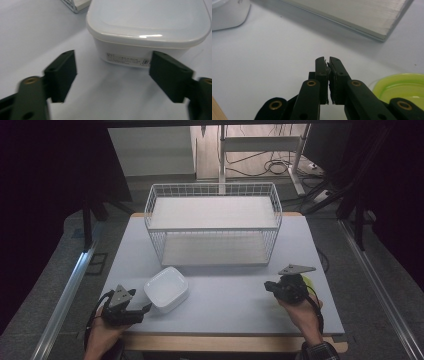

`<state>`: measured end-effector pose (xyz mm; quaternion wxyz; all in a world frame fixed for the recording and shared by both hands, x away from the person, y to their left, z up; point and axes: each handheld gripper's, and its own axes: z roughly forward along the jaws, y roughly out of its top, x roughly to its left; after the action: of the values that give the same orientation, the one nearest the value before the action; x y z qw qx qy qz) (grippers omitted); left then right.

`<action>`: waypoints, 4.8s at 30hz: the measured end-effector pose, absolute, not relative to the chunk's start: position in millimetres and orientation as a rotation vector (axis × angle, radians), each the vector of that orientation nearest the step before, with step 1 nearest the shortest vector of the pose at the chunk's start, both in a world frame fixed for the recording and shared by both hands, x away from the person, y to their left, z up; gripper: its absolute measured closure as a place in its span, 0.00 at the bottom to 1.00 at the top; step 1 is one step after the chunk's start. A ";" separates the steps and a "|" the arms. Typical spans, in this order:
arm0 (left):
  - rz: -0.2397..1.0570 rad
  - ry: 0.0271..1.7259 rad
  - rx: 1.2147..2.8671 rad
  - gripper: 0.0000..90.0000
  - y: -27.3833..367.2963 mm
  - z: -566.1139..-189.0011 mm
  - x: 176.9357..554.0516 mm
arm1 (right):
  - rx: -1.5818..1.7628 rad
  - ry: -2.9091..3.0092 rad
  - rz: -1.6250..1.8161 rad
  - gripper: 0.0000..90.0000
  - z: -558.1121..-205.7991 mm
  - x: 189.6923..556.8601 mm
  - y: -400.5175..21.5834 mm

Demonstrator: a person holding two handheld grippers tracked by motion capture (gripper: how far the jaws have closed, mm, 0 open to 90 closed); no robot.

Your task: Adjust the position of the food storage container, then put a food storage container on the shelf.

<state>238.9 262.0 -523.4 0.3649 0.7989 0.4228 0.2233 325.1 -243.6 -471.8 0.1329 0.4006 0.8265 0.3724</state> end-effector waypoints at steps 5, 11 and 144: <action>0.527 1.124 2.037 0.58 262.9 -522.8 240.5 | 1.122 2.417 1.078 0.95 -471.0 323.6 -236.0; 0.453 1.188 2.034 0.84 260.3 -524.9 248.6 | 1.097 2.429 1.078 0.95 -471.4 324.5 -227.1; 0.030 0.831 1.990 0.05 130.0 -514.2 347.6 | 1.078 2.615 1.261 0.18 -490.7 371.8 -143.0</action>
<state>347.6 130.0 -514.2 0.4726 0.8132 0.3394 0.0124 371.8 -143.0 -490.7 0.0223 0.3481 0.8441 0.4072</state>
